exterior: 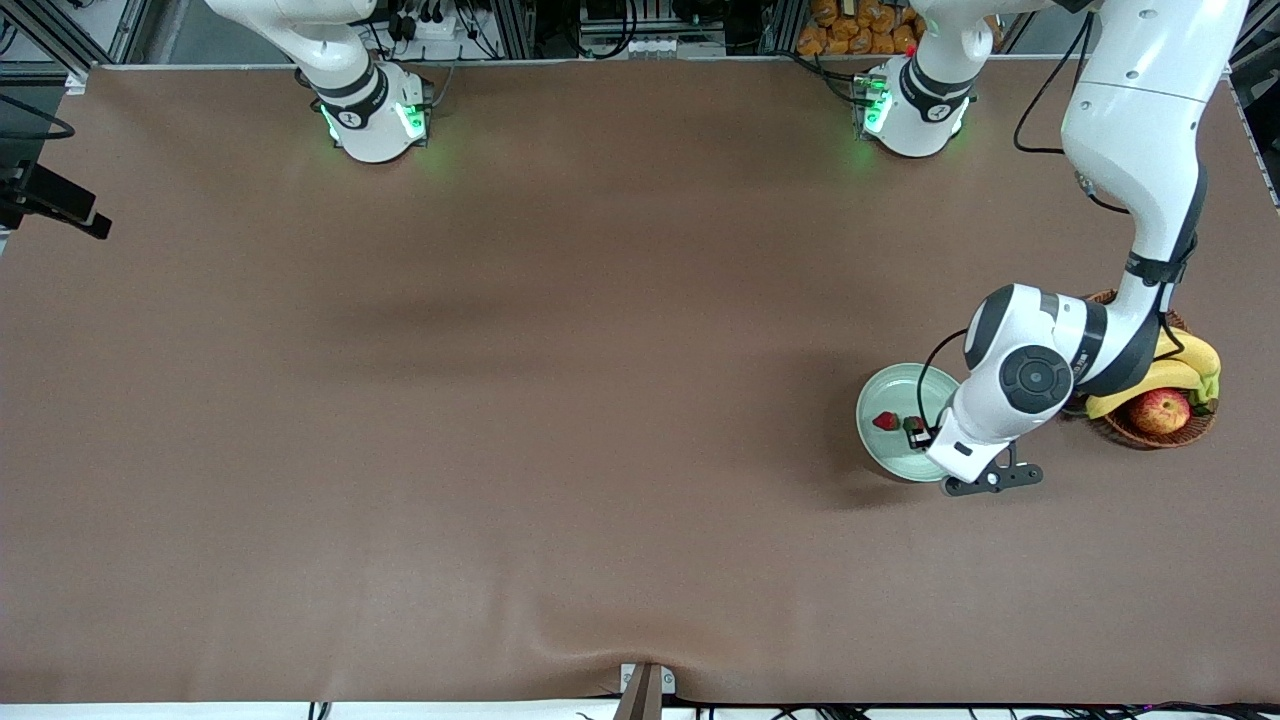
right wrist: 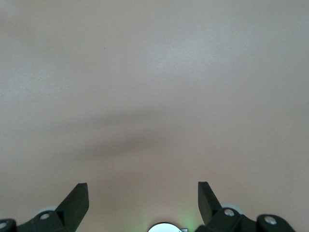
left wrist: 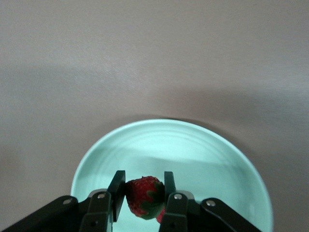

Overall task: Collect all strawberries into plate
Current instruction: 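Lower the strawberry onto the plate and open the left gripper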

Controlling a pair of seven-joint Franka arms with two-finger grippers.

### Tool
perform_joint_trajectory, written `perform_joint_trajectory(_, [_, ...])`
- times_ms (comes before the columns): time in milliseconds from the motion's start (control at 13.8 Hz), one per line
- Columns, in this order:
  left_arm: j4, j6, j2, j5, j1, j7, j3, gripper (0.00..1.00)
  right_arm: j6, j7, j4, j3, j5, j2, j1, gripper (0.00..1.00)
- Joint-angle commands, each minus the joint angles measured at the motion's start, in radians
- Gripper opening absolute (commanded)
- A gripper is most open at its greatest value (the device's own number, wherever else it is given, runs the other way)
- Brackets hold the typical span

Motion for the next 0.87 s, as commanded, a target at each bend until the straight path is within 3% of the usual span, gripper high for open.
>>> perform_joint_trajectory(0, [-0.01,0.028,0.006,0.018,0.035,0.037,-0.013,0.6,-0.014,0.019,0.021,0.007,-0.01,0.006,-0.002,1.0])
perform_joint_trajectory(145, [-0.007,0.028,0.006,0.007,0.032,0.022,-0.013,0.92,-0.014,0.019,0.021,0.008,-0.01,0.006,-0.002,1.0])
perform_joint_trajectory(217, [-0.005,0.028,0.006,0.006,0.031,0.02,-0.013,1.0,-0.014,0.019,0.021,0.008,-0.009,0.006,-0.002,1.0])
perform_joint_trajectory(796, [0.025,0.027,-0.011,0.006,0.021,0.035,-0.014,1.0,-0.014,0.019,0.021,0.007,-0.01,0.006,-0.002,1.0])
